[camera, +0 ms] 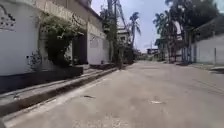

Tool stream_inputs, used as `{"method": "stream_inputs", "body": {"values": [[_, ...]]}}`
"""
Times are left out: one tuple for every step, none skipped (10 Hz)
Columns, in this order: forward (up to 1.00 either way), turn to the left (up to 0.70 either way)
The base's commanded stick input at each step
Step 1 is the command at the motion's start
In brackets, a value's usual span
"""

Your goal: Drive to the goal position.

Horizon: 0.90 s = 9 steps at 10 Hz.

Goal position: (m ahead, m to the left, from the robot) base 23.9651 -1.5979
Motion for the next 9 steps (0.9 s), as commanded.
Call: {"method": "stream_inputs", "body": {"values": [[1.0, -0.4], [1.0, -0.4], [1.0, -0.4], [1.0, -0.4], [1.0, -0.4], [1.0, -0.39], [1.0, 0.0], [1.0, 0.0], [1.0, 0.0]]}}
